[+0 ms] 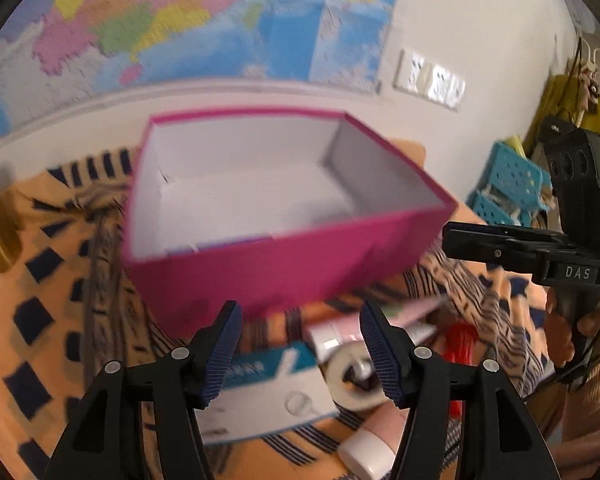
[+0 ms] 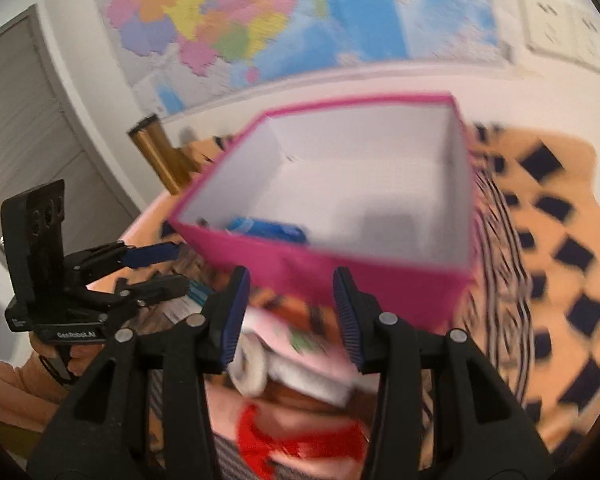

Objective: Organize rigid objects
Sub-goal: 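Lower the blue box into the magenta box and open the right gripper, then grasp the red trigger sprayer head with the right gripper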

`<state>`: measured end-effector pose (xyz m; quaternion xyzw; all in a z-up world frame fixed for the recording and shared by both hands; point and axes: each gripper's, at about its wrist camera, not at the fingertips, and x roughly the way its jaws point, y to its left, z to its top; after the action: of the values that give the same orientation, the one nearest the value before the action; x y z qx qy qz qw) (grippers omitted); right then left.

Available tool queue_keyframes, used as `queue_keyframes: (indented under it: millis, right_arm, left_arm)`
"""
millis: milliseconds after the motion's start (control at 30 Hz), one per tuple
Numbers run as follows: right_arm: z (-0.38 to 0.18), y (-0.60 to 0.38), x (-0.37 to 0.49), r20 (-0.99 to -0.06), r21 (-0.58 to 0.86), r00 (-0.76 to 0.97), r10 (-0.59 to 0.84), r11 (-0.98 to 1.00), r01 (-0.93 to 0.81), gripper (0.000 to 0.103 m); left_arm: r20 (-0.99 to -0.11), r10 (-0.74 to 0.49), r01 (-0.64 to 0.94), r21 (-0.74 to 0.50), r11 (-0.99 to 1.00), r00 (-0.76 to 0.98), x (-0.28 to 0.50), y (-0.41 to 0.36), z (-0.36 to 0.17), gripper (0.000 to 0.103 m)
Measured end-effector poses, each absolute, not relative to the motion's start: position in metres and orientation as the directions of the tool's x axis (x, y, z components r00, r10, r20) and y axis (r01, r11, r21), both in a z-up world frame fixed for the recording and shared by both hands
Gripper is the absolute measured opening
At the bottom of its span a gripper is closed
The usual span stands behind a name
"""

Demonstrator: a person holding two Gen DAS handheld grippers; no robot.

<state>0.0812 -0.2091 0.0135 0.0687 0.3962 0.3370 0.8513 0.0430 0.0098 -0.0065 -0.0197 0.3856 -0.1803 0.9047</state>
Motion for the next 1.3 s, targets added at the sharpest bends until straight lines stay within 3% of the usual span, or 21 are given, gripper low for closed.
queue_keyframes:
  millis: [300,500,633,933,1100,1167,1300]
  right_arm:
    - [-0.033,-0.243,0.069,-0.701,0.420,0.419,0.578,0.808,-0.413,0.046]
    - [-0.040,-0.254,0.056,-0.693,0.443,0.418,0.588,0.804,-0.396,0.046]
    - [-0.044,-0.265,0.046,-0.688,0.464,0.419,0.593,0.803,-0.375,0.056]
    - [-0.052,-0.272,0.022,-0.674,0.493,0.410,0.614,0.788,-0.369,0.056]
    - [-0.054,-0.268,0.021,-0.674,0.480,0.411,0.614,0.786,-0.390,0.043]
    - [-0.056,-0.265,0.021,-0.679,0.473,0.405,0.612,0.787,-0.397,0.037]
    - [-0.057,-0.265,0.020,-0.672,0.477,0.410,0.617,0.784,-0.398,0.025]
  left_arm:
    - [-0.752,-0.367,0.321,-0.216,0.922,0.548,0.046,-0.004,-0.036,0.062]
    - [-0.749,-0.404,0.347,-0.245,0.905,0.525,0.035,-0.011,-0.035,0.062]
    - [-0.740,-0.455,0.416,-0.257,0.872,0.496,0.019,-0.028,-0.032,0.062]
    - [-0.744,-0.529,0.524,-0.284,0.803,0.407,-0.009,-0.062,-0.034,0.060]
    - [-0.753,-0.543,0.524,-0.313,0.792,0.372,-0.009,-0.068,-0.042,0.046]
    - [-0.760,-0.540,0.516,-0.320,0.795,0.361,-0.006,-0.071,-0.046,0.034]
    - [-0.771,-0.529,0.500,-0.321,0.804,0.356,-0.004,-0.075,-0.049,0.021]
